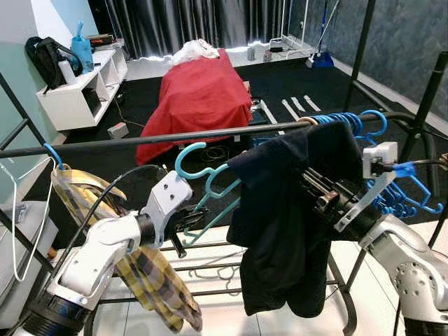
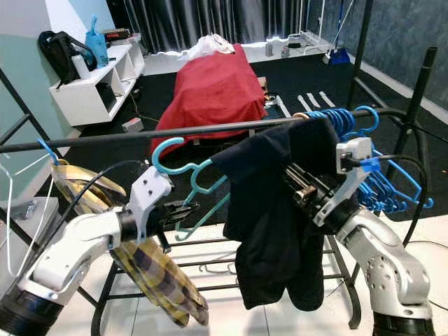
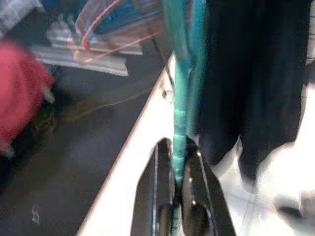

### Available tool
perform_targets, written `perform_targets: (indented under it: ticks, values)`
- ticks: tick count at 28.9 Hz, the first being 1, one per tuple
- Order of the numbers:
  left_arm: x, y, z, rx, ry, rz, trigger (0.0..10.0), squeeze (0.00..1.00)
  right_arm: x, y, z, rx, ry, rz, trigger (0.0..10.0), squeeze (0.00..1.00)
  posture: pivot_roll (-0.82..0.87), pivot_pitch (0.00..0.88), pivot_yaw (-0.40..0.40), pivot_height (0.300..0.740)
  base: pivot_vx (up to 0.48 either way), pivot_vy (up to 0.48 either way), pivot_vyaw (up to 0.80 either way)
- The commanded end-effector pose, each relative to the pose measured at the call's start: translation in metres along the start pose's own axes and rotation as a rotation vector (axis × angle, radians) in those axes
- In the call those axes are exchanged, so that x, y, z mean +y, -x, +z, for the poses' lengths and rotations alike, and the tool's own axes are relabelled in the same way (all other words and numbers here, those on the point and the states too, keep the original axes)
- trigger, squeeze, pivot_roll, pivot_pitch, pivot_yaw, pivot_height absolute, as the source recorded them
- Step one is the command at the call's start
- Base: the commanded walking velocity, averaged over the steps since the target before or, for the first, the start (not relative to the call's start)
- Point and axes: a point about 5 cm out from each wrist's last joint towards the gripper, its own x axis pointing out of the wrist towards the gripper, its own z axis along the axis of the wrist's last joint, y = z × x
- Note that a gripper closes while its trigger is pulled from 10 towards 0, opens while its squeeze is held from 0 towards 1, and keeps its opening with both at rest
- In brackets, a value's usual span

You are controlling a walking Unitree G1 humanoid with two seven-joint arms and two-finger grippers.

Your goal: Hang hanger

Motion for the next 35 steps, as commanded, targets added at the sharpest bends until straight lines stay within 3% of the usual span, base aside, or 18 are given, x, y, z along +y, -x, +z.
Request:
perform_targets:
  ticks: [1,3,6,9,14,20,21,22,24,25,26,29,30,33,34,35]
  values:
    - [-0.004,0.000,-0.019,0.094,0.019,0.003,0.5,0.00,0.018,-0.006,0.019,-0.087,0.029,0.131,0.0,0.00,-0.17,0.000,0.059,0.740,0.000,0.000,0.00]
    - [0.011,0.003,-0.027,0.132,-0.003,0.112,0.0,0.00,0.024,0.002,0.029,-0.168,-0.035,0.203,0.0,0.00,-0.18,0.000,0.059,0.740,0.000,0.000,0.00]
    - [0.021,0.006,-0.029,0.147,-0.011,0.180,0.0,0.00,0.024,0.005,0.028,-0.156,-0.035,0.203,0.0,0.00,-0.18,0.000,0.061,0.740,0.000,0.000,0.00]
    - [0.025,0.008,-0.029,0.146,-0.017,0.205,0.0,0.00,0.019,0.005,0.020,-0.098,-0.016,0.166,0.0,0.00,-0.18,0.000,0.061,0.740,0.000,0.000,0.00]
    - [0.027,0.009,-0.025,0.125,-0.017,0.211,0.0,0.00,0.017,0.003,0.018,-0.091,-0.015,0.143,0.0,0.00,-0.18,0.000,0.061,0.740,0.000,0.000,0.00]
    - [0.033,0.018,-0.019,0.065,-0.068,0.165,0.0,0.00,-0.009,0.006,0.034,-0.140,0.042,-0.069,0.0,0.00,-0.18,0.000,0.061,0.740,0.000,0.000,0.00]
    - [0.044,0.029,-0.016,0.049,-0.071,0.189,0.6,0.00,-0.024,0.012,0.038,-0.145,0.070,-0.185,0.0,0.00,-0.18,0.000,0.060,0.740,0.000,0.000,0.00]
    - [0.052,0.037,-0.014,0.037,-0.074,0.208,0.6,0.00,-0.035,0.017,0.041,-0.149,0.090,-0.268,0.0,0.00,-0.18,0.000,0.060,0.740,0.000,0.000,0.00]
    - [0.056,0.042,-0.013,0.031,-0.076,0.221,0.6,0.00,-0.041,0.020,0.043,-0.151,0.101,-0.320,0.0,0.00,-0.18,0.000,0.060,0.740,0.000,0.000,0.00]
    - [0.062,0.052,-0.006,-0.024,-0.047,0.222,1.4,0.00,-0.049,0.024,0.045,-0.163,0.100,-0.380,0.0,0.00,-0.18,0.000,0.055,0.740,0.000,0.000,0.00]
    - [0.065,0.060,0.003,-0.095,-0.005,0.200,3.8,0.00,-0.049,0.025,0.042,-0.141,0.093,-0.379,0.0,0.00,-0.18,0.000,0.054,0.740,0.000,0.000,0.00]
    - [0.067,0.067,0.009,-0.147,0.020,0.181,3.8,0.00,-0.050,0.026,0.039,-0.123,0.088,-0.377,0.0,0.00,-0.18,0.000,0.054,0.740,0.000,0.000,0.00]
    - [0.059,0.079,0.015,-0.205,0.097,0.058,8.0,0.00,-0.045,0.022,0.029,-0.071,0.078,-0.350,0.0,0.00,-0.18,0.000,0.045,0.740,0.000,0.000,0.00]
    - [0.059,0.079,0.015,-0.205,0.097,0.058,8.0,0.00,-0.045,0.022,0.029,-0.071,0.078,-0.350,0.0,0.00,-0.18,0.000,0.045,0.740,0.000,0.000,0.00]
    - [0.044,0.091,0.017,-0.237,0.162,-0.105,10.0,0.00,-0.037,0.016,0.015,0.004,0.068,-0.288,0.0,0.00,-0.18,0.000,0.047,0.740,0.000,0.000,0.00]
    - [0.044,0.091,0.017,-0.237,0.162,-0.105,10.0,0.00,-0.037,0.016,0.015,0.004,0.068,-0.288,0.0,0.00,-0.18,0.000,0.047,0.740,0.000,0.000,0.00]
